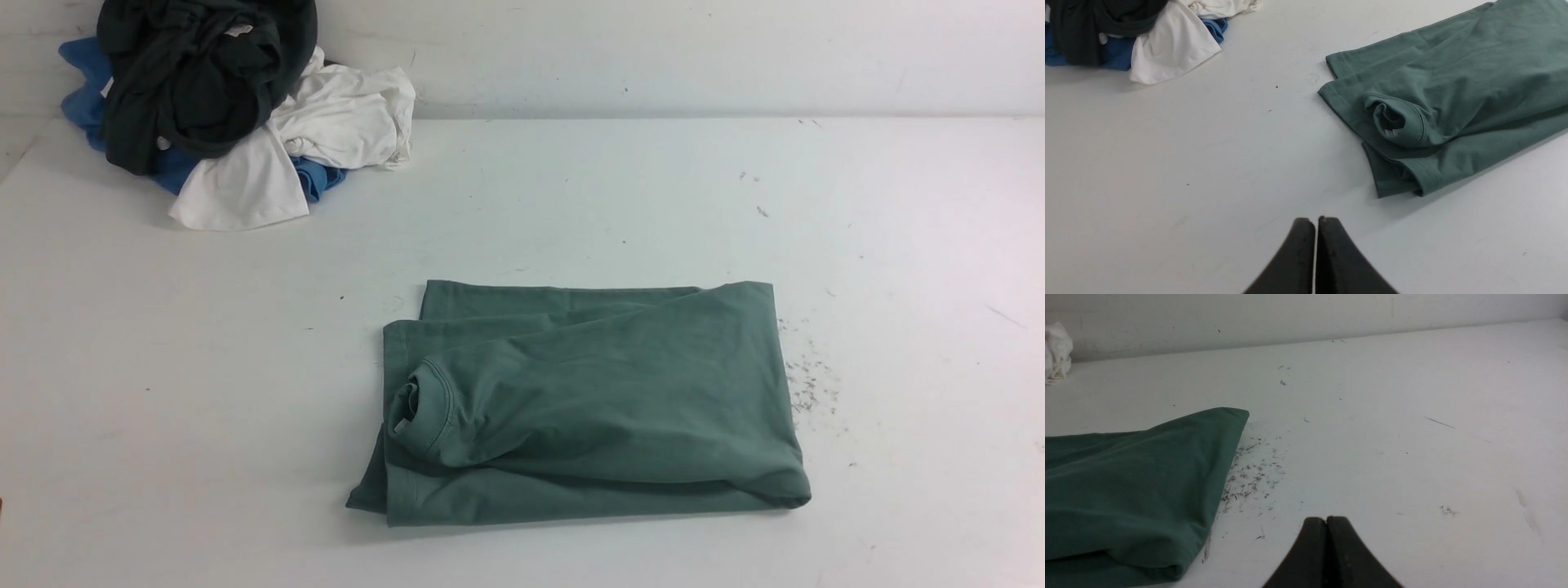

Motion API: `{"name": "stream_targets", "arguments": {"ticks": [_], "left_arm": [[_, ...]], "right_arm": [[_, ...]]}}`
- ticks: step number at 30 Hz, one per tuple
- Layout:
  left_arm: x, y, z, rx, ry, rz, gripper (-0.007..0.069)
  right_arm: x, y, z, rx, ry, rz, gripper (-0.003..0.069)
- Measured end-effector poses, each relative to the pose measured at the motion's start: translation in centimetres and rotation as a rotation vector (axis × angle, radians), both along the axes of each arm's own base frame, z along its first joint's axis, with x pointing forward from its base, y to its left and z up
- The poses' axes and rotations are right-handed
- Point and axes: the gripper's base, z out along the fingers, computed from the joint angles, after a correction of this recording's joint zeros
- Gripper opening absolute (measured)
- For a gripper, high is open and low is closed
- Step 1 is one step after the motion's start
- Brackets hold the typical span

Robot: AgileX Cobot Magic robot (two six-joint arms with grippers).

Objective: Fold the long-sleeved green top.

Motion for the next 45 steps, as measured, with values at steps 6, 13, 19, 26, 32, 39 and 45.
{"name": "stream_targets", "arguments": {"ticks": [6,13,19,26,32,39,45], "left_arm": [[0.0,0.0,0.0,0.000,0.000,0.000,-0.0007],[0.0,0.0,0.0,0.000,0.000,0.000,-0.0007],[0.0,0.0,0.0,0.000,0.000,0.000,-0.0007],[0.4,-0.3,-0.9,-0.028,-0.050,-0.004,-0.0007],[0.5,-0.1,-3.5,-0.194,-0.287,0.113,-0.0007],[0.7,0.9,-9.4,-0.213,-0.387,0.325,-0.0007],[0.8,1.0,-12.2,-0.178,-0.330,0.351,-0.0007]], "right_arm": [[0.0,0.0,0.0,0.000,0.000,0.000,-0.0015],[0.0,0.0,0.0,0.000,0.000,0.000,-0.0015],[0.0,0.0,0.0,0.000,0.000,0.000,-0.0015],[0.0,0.0,0.0,0.000,0.000,0.000,-0.0015],[0.0,0.0,0.0,-0.001,0.000,0.000,-0.0015],[0.0,0.0,0.0,-0.001,0.000,0.000,-0.0015],[0.0,0.0,0.0,-0.002,0.001,0.000,-0.0015]]}}
